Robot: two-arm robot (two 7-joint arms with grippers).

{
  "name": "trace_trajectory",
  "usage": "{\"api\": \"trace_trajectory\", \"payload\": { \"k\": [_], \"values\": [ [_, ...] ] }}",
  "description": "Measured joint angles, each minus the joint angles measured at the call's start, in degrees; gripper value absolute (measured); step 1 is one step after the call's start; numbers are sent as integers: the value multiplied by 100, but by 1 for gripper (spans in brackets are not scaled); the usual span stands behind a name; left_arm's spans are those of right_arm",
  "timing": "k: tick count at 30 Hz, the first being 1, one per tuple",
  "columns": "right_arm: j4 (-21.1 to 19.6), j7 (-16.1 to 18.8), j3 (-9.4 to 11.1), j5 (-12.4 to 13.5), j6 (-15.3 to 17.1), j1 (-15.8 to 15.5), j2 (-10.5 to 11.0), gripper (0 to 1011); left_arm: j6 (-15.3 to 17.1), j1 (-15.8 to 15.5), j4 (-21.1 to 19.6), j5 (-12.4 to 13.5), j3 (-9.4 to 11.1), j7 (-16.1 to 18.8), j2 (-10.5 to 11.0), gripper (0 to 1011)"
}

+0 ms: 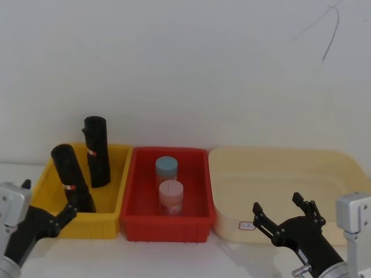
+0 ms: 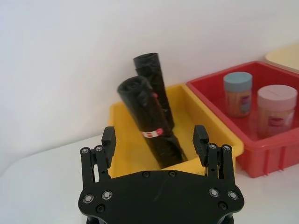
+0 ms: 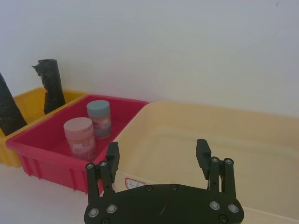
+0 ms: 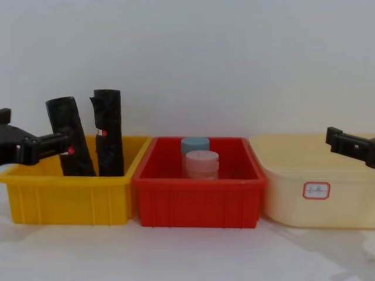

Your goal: Pick up the garbage bag with the one hand and transfer it to the other hand.

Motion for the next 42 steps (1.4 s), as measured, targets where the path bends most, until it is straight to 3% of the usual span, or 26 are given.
{"api": "trace_trajectory", "payload": {
  "k": [10, 20, 42],
  "values": [
    [0, 0, 0, 0, 0, 0, 0, 1000, -56, -67, 128, -137, -153, -46, -50, 1001],
    [0, 0, 0, 0, 0, 0, 0, 1000, -194, -335, 475, -295, -208, -215, -240, 1002],
    [0, 0, 0, 0, 0, 0, 0, 1000, -632, -1211, 1698, -538, -182, -600, -837, 1002]
  ]
}}
